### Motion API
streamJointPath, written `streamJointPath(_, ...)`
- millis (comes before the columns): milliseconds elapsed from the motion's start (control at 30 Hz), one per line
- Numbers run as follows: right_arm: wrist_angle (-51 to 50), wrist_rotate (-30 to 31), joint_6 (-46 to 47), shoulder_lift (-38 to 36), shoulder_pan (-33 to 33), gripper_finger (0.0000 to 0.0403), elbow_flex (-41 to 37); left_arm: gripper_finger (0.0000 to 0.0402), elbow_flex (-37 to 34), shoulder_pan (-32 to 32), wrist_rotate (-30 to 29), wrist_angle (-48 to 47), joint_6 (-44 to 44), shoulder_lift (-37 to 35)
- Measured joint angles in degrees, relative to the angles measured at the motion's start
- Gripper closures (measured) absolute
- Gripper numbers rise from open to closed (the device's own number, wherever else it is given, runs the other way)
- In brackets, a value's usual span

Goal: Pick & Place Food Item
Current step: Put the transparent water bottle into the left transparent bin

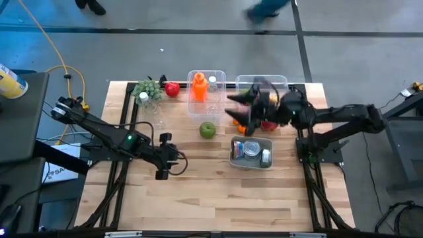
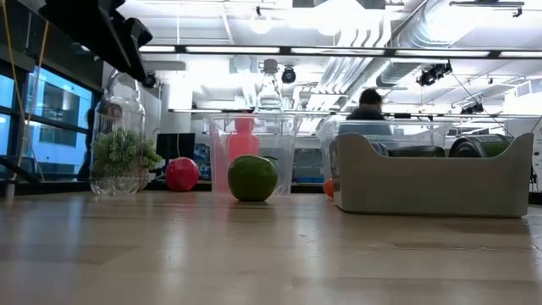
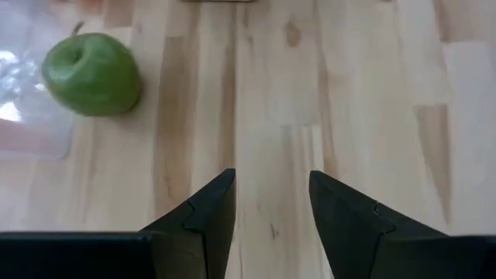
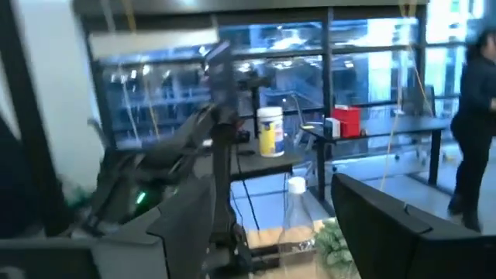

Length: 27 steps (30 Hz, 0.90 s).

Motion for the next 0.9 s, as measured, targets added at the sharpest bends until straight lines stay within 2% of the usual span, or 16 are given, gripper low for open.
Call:
streamJointPath(133, -3.33, 5.85, -6.53, 1.64, 8.52, 0.017, -0.04, 0.0246, 0.02, -0.4, -1.99, 1.3, -3.29, -0.06)
streamJointPath(267, -4.43, 9.26, -6.28, 4.58, 15.84, 0.0176, -0.04, 0.0246, 0.02, -2.42, -2.07, 2.8, -3.44, -0.06)
streamJointPath(433, -4.83, 9.49, -1.52, 11.0, 22.47, 0.0176, -0.04, 0.0246, 0.02, -3.14, -2.09, 2.48, -3.87, -0.06)
streamJointPath(633, -3.55, 9.73, -0.22, 17.44, 27.37, 0.0176, -0.04, 0.0246, 0.02, -3.12, -0.67, 2.44, -11.54, -0.06)
streamJointPath(767, -3.73, 9.71, 2.16, 19.52, 29.94, 0.0176, -0.04, 0.0246, 0.02, -3.13, 2.12, 2.9, -16.4, -0.06)
streamJointPath(900, -5.37, 7.45, 8.98, 19.87, 32.22, 0.0176, 0.0, 0.0246, 0.03, -2.56, 1.03, 4.7, -15.25, 0.02)
